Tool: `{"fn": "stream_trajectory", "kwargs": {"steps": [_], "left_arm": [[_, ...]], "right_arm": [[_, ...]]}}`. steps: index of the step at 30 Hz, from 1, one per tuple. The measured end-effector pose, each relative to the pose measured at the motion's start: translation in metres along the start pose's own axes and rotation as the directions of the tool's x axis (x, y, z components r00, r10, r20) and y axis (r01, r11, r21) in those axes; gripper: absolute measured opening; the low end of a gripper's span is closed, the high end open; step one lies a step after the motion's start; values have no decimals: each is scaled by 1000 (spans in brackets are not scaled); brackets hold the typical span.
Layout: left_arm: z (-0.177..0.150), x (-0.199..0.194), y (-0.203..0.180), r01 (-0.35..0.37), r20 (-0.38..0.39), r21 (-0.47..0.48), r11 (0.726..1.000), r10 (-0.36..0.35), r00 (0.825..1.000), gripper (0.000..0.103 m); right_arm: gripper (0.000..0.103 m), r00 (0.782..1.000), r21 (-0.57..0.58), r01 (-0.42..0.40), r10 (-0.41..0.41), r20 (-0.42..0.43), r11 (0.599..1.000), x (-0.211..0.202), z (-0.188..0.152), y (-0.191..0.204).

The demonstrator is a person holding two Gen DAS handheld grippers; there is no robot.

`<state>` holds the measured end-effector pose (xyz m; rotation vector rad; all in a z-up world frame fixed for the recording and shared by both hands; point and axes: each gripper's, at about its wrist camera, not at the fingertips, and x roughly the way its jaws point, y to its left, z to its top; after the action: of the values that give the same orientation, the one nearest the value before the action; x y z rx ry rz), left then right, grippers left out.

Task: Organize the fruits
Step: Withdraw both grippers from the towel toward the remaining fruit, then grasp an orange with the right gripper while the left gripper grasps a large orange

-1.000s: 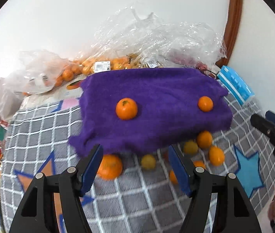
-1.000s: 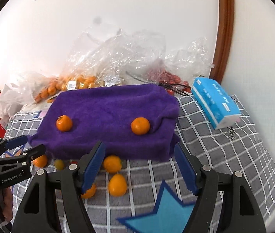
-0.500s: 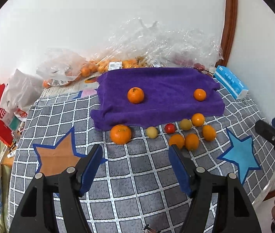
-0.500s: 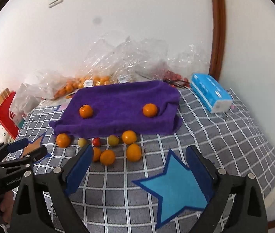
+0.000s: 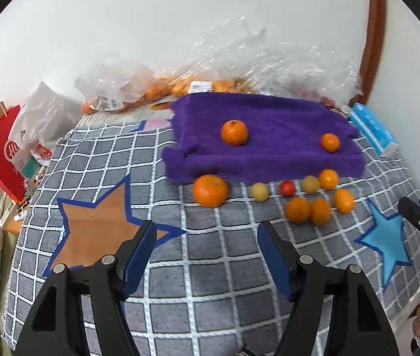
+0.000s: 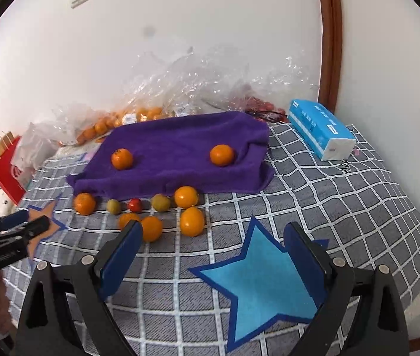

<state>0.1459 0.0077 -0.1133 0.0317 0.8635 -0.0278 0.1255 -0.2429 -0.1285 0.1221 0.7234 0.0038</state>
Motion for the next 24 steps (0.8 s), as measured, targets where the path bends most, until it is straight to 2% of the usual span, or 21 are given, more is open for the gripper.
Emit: {"fn": "stream_trajectory", "kwargs": {"steps": [3, 7, 9, 11, 17, 19, 20, 23, 24], "left_arm": [[-3, 14, 6, -6, -7, -11, 1000, 6, 1000, 69], [-5, 33, 10, 12, -37, -17, 1000, -13, 999, 69], [-5, 44, 12, 29, -60, -19, 999, -30, 998, 69], [-6, 53, 15, 17, -75, -24, 1000, -19, 997, 69], [-2, 73, 20, 18, -87, -22, 1000, -20, 996, 69], [0, 78, 19, 29, -92, -18, 999, -31, 995, 69], [1, 82, 18, 34, -95, -16, 999, -35, 995, 69], [6, 92, 15, 47, -87, -23, 999, -49, 995, 69], [9, 94, 15, 54, -79, -35, 998, -56, 995, 69]], "right_arm": [[95, 999, 5, -29, 30, -40, 1000, 22, -4, 1], [83, 993, -13, -41, 39, -112, 999, 55, -7, 7], [83, 991, -21, -52, 49, -124, 998, 67, -8, 10], [81, 991, -14, -58, 56, -121, 998, 78, -7, 12], [64, 986, 3, -78, 78, -146, 997, 105, -3, 15], [53, 981, 8, -90, 90, -169, 996, 113, -5, 15], [52, 981, 6, -90, 90, -174, 996, 116, -6, 16], [47, 985, -42, -76, 68, -157, 996, 116, -8, 22], [42, 985, -56, -80, 71, -157, 995, 115, -9, 24]]}}
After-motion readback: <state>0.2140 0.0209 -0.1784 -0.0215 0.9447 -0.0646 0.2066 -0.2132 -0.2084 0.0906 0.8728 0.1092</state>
